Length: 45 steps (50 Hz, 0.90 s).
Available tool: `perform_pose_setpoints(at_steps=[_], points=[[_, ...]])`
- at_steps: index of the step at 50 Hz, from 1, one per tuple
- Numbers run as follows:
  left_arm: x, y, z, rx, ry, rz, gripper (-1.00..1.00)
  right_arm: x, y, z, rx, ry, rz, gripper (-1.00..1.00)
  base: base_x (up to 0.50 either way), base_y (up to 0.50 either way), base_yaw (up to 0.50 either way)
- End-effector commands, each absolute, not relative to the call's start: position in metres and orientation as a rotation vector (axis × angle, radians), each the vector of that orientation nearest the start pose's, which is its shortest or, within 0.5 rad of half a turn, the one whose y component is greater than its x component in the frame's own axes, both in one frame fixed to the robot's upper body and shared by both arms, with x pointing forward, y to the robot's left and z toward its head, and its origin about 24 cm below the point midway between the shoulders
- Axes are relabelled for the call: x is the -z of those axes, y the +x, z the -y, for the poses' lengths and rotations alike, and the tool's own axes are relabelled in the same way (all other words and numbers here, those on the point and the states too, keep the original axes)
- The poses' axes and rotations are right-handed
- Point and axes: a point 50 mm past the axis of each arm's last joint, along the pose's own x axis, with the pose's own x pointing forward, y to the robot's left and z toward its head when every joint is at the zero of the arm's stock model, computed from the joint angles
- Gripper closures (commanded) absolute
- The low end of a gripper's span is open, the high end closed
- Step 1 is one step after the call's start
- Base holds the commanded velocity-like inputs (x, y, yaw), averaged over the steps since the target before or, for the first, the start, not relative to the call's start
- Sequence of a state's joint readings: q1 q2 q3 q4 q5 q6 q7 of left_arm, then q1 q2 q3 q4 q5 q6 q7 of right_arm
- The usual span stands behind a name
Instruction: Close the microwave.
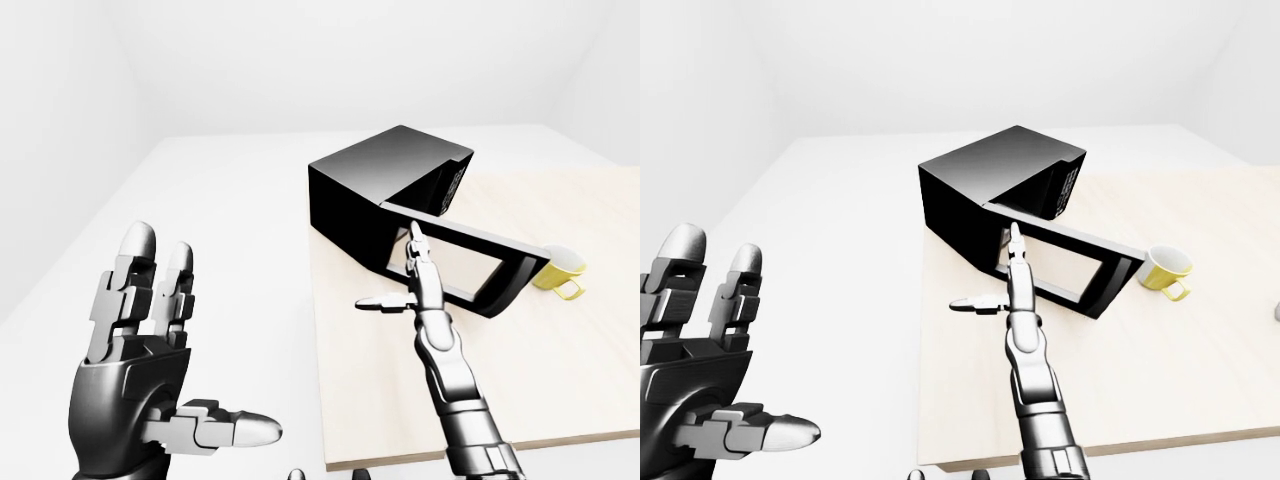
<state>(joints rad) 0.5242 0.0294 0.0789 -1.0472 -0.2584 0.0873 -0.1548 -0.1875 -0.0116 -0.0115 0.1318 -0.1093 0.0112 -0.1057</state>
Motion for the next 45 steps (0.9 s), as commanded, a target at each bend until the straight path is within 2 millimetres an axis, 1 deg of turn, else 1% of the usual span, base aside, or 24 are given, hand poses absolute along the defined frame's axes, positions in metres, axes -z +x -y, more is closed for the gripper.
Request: perform_pose_setpoints(at_steps=[1, 8, 18, 31, 34, 45], points=[[-0.176, 0.127, -0.171, 0.065, -0.070, 0.470, -1.00, -0.061, 0.310, 0.147, 0.082, -0.126, 0.042, -1.00, 0.00, 0.00, 0.00], [-0.175, 0.127, -0.171, 0.065, -0.072, 0.462, -1.00, -0.065, 0.322, 0.147, 0.087, -0.132, 0.041, -1.00, 0.00, 0.00, 0.00], [-0.174, 0.126, -0.172, 0.064, -0.076, 0.452, -1.00, -0.060, 0.338, 0.145, 0.081, -0.114, 0.017, -1.00, 0.00, 0.00, 0.00], [-0.174, 0.126, -0.173, 0.060, -0.076, 0.450, -1.00, -0.067, 0.354, 0.146, 0.087, -0.098, 0.006, -1.00, 0.00, 0.00, 0.00], [-0.174, 0.126, -0.173, 0.059, -0.075, 0.452, -1.00, -0.072, 0.359, 0.145, 0.087, -0.102, 0.010, -1.00, 0.00, 0.00, 0.00], [-0.175, 0.126, -0.173, 0.058, -0.074, 0.454, -1.00, -0.075, 0.371, 0.144, 0.088, -0.112, -0.023, -1.00, 0.00, 0.00, 0.00]])
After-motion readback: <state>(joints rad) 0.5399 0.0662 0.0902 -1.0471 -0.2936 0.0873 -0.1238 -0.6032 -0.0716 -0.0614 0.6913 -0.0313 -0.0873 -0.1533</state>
